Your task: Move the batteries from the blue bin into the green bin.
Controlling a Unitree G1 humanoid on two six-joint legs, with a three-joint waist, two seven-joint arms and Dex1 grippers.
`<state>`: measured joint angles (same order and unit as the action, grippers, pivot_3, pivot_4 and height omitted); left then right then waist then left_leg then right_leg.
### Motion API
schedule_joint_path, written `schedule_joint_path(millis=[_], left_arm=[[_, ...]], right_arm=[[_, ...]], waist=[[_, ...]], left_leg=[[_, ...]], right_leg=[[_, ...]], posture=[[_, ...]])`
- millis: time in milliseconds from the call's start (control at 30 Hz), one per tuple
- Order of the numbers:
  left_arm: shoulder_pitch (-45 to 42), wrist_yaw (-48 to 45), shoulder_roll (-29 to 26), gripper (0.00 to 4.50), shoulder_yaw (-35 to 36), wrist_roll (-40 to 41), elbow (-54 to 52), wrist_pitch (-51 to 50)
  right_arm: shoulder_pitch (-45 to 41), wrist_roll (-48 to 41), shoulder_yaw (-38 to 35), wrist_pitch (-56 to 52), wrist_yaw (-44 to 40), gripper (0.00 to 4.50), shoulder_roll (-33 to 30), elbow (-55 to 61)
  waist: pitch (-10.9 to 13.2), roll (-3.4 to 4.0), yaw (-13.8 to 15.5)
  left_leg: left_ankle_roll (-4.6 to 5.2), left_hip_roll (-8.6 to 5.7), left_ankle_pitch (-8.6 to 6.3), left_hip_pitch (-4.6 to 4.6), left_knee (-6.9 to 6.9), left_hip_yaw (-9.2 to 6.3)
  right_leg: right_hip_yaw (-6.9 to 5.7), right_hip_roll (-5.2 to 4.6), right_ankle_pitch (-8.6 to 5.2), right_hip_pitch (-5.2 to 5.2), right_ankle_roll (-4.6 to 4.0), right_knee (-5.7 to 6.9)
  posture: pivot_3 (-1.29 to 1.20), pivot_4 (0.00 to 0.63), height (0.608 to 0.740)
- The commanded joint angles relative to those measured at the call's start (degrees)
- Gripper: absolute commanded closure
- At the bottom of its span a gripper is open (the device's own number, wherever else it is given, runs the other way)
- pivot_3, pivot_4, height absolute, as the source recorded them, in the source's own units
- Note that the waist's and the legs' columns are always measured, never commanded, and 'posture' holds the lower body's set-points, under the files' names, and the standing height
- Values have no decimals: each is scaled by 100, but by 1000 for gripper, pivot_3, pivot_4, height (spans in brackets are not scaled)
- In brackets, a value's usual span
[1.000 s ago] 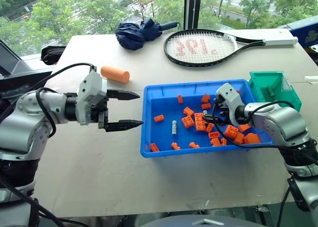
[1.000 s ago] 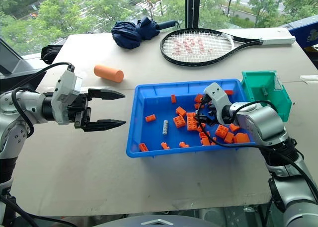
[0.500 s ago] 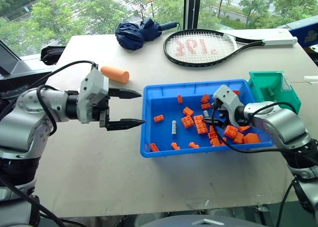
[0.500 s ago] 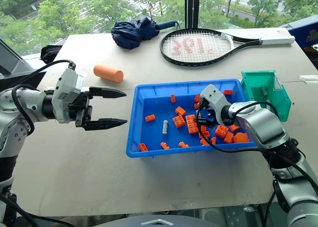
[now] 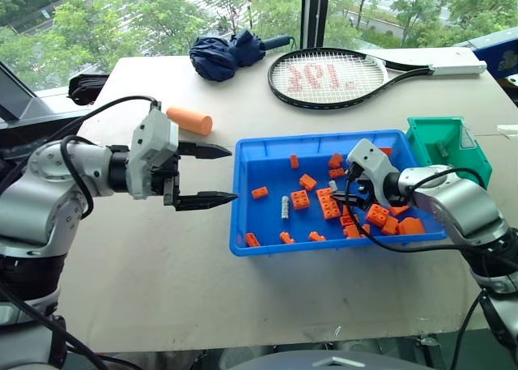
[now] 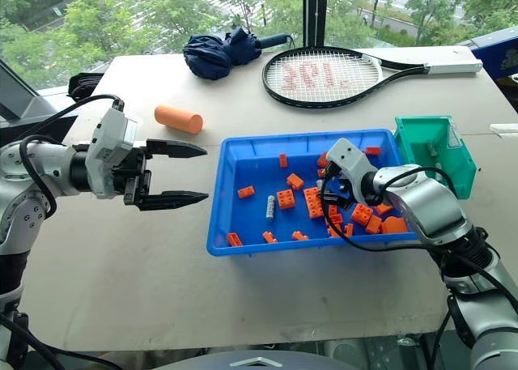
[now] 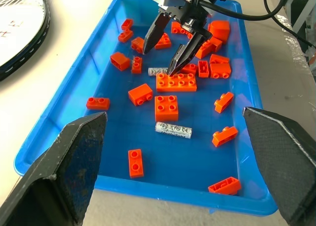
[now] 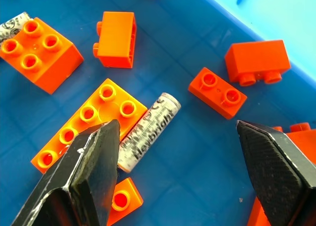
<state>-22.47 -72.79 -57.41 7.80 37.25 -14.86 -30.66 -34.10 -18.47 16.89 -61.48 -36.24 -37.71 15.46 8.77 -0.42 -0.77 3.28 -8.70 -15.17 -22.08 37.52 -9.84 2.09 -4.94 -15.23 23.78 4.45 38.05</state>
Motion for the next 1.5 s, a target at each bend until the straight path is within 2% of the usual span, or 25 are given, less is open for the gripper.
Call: schedule_joint_path(millis=[33, 233, 600, 967, 1067, 1133, 1267, 1400, 1500], left_arm=[[-135, -1, -11, 0, 20, 3, -120, 17], [-185, -4, -23, 0, -4, 25, -122, -20], [-180, -30, -58, 0, -3, 12, -125, -35], [-263, -85, -30, 0, -56, -68, -31, 30], [-247, -107, -44, 0, -29, -75, -36, 23], [-229, -115, -47, 0, -14, -76, -51, 12], [-208, -117, -58, 0, 2, -78, -61, 4], [-213, -120, -67, 0, 7, -91, -48, 10], [-241, -92, -42, 0, 31, -42, -68, -22]], right_arm=[[66, -23, -13, 2, -111, 767, -49, 290], [225, -87, 166, -125, -197, 767, 11, 727], [-21, -631, -887, -748, -35, 767, 226, 1082], [536, 109, -140, -176, 524, 767, 305, 651], [576, 165, -88, -130, 539, 1572, 329, 635], [562, 198, -94, -116, 570, 2428, 367, 602], [529, 312, -85, -15, 595, 4456, 370, 523], [449, 236, -384, -128, 614, 4484, 420, 572], [290, -44, -953, -483, 540, 4484, 334, 931]], waist=[[0, 0, -1], [0, 0, -2], [1, 0, 1], [1, 1, -3], [1, 1, -7], [1, 1, -6], [0, 0, -5], [0, 1, -5], [1, 2, -3]], left_leg=[[0, 0, 0, 0, 0, 0], [0, 0, 0, -1, 0, 0], [0, 0, 0, -2, 0, -2], [0, 0, 0, -2, -1, 0], [-1, 0, 1, -1, -1, 0], [-1, 0, 1, -1, -1, 0], [-1, 0, 1, -1, -1, 0], [-1, 0, 1, -1, -1, -1], [-1, 0, 1, -1, -1, -1]], right_leg=[[0, 0, 0, 0, 0, 0], [0, 0, 0, 1, 0, -1], [-2, 0, 0, 1, 0, -2], [0, 0, 0, 1, 0, 0], [0, 0, 0, 1, 0, 1], [-1, 1, 0, 2, 0, 0], [0, 0, 0, 1, 0, 0], [0, 1, 0, 1, 0, 0], [-1, 1, 0, 1, 0, 0]], posture=[[0, 150, 740], [0, 150, 740], [0, 150, 740], [0, 150, 740], [0, 150, 740], [0, 150, 740], [0, 150, 740], [0, 150, 740], [0, 150, 740]])
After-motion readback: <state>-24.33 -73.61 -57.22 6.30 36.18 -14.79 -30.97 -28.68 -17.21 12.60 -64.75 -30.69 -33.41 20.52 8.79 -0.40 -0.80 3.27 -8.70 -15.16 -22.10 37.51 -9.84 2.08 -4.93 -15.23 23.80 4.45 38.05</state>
